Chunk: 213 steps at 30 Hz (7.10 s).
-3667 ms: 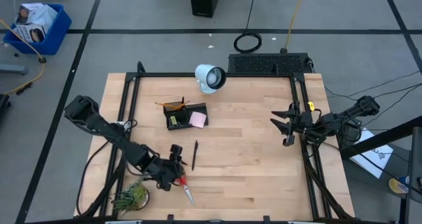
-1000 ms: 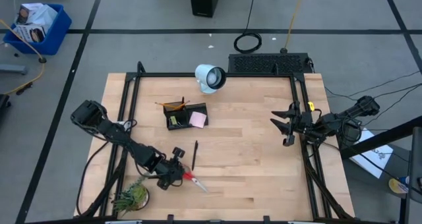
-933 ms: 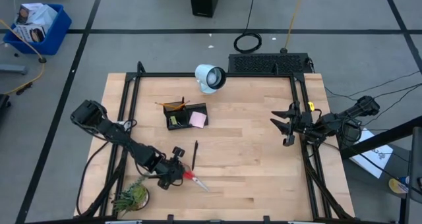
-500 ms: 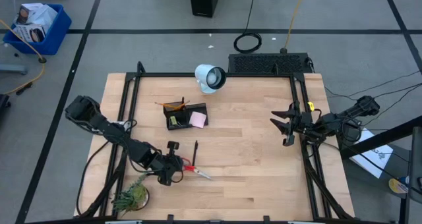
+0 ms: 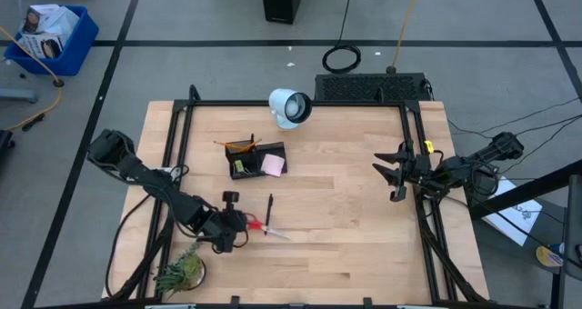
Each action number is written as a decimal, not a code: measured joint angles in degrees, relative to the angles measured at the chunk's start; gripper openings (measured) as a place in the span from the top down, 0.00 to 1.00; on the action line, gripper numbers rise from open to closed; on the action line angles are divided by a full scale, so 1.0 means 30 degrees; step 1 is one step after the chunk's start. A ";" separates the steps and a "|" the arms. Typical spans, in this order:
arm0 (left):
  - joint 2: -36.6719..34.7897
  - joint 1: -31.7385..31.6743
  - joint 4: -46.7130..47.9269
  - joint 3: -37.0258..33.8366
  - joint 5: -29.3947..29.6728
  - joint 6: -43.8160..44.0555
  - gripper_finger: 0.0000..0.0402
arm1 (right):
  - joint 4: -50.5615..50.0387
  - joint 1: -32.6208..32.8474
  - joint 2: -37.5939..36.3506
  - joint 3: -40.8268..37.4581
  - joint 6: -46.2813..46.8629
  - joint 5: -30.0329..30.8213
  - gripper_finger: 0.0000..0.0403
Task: Pick and place office supplies into organizer
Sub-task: Put the red scissors into the black desk organizer
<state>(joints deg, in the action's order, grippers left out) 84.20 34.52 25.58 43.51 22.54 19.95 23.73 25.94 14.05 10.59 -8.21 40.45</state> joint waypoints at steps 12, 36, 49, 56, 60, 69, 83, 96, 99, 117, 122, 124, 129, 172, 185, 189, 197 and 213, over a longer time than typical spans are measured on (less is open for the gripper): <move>-0.1566 -0.0130 0.7894 0.2018 0.0639 0.2072 0.97 | -0.0002 0.0006 0.0005 0.0001 0.0000 0.0001 0.67; -0.1945 -0.8643 2.1464 1.0048 0.1493 -0.0416 0.96 | -0.0141 -0.0001 0.0019 0.0007 0.0000 0.0005 0.68; -0.2412 -1.1519 2.1529 1.1016 0.0440 -0.2523 0.95 | -0.0133 0.0004 0.0015 0.0007 0.0000 0.0001 0.68; -0.3210 -1.1513 2.1528 1.3023 -0.0467 -0.3034 0.92 | -0.0141 0.0006 0.0016 0.0007 0.0000 0.0005 0.68; -0.3907 -1.2280 2.1522 1.3355 -0.0973 -0.2776 0.91 | -0.0142 0.0005 0.0013 0.0007 0.0000 0.0003 0.68; -0.4095 -1.4416 2.1507 1.3340 -0.2786 -0.2591 0.91 | -0.0148 -0.0001 0.0012 0.0007 0.0000 -0.0002 0.68; -0.5651 -1.7112 2.1492 1.1029 -0.6588 -0.0030 0.91 | -0.0148 0.0006 0.0012 0.0007 0.0000 0.0001 0.68; -0.7746 -1.5621 2.1350 0.8765 -0.7957 0.4826 0.97 | -0.0148 0.0006 0.0018 0.0007 0.0000 0.0004 0.68; -0.8391 -1.5548 2.1374 0.8750 -0.7399 0.4880 0.97 | -0.0150 0.0004 0.0017 0.0007 0.0000 0.0003 0.68; -0.6294 -1.7810 2.1474 0.8779 -0.8312 0.4020 0.96 | -0.0148 0.0004 0.0015 0.0007 0.0000 0.0002 0.68; -0.5099 -1.8586 2.1480 0.8779 -0.8905 0.2647 0.93 | -0.0155 0.0004 0.0019 0.0007 0.0000 0.0005 0.68; -0.4672 -1.9000 2.1477 0.8779 -0.9178 0.2108 0.92 | -0.0149 0.0006 0.0018 0.0007 0.0000 0.0001 0.68; -0.4004 -2.0179 2.1581 0.8785 -0.9535 0.1127 0.92 | -0.0155 0.0006 0.0019 0.0007 0.0000 0.0005 0.68; -0.1518 -2.0523 2.1532 1.0434 -0.9598 -0.0796 0.92 | -0.0155 0.0002 0.0012 0.0007 0.0000 0.0001 0.68; -0.1322 -2.0602 2.1485 1.0426 -0.9378 -0.1114 0.78 | -0.0155 0.0005 0.0018 0.0007 0.0000 -0.0001 0.68; -0.1319 -2.0611 2.1492 1.0426 -0.9454 -0.1109 0.72 | -0.0155 0.0006 0.0018 0.0007 0.0000 0.0005 0.68; -0.1946 -2.0485 2.1464 1.0509 -0.9577 0.0061 0.67 | -0.0148 -0.0001 0.0012 0.0007 0.0000 0.0004 0.68; -0.8429 -1.1708 1.4189 0.9122 -0.2923 0.6230 0.67 | -0.0153 0.0001 0.0012 0.0007 0.0000 0.0002 0.68</move>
<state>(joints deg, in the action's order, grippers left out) 58.92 -0.60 68.15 70.87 13.77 38.64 23.27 25.94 14.09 10.61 -8.21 40.46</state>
